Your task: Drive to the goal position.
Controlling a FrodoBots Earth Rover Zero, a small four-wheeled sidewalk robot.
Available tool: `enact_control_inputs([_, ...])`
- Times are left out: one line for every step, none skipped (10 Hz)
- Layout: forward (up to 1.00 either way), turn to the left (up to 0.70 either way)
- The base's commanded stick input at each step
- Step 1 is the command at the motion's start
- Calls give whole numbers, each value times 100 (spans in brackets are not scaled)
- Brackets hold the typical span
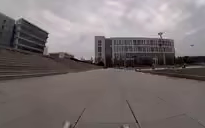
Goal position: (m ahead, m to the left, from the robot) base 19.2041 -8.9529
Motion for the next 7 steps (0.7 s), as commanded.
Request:
enact_control_inputs([70, 0])
enact_control_inputs([70, 0])
enact_control_inputs([70, 0])
enact_control_inputs([70, 0])
enact_control_inputs([70, 0])
enact_control_inputs([70, 0])
enact_control_inputs([70, 0])
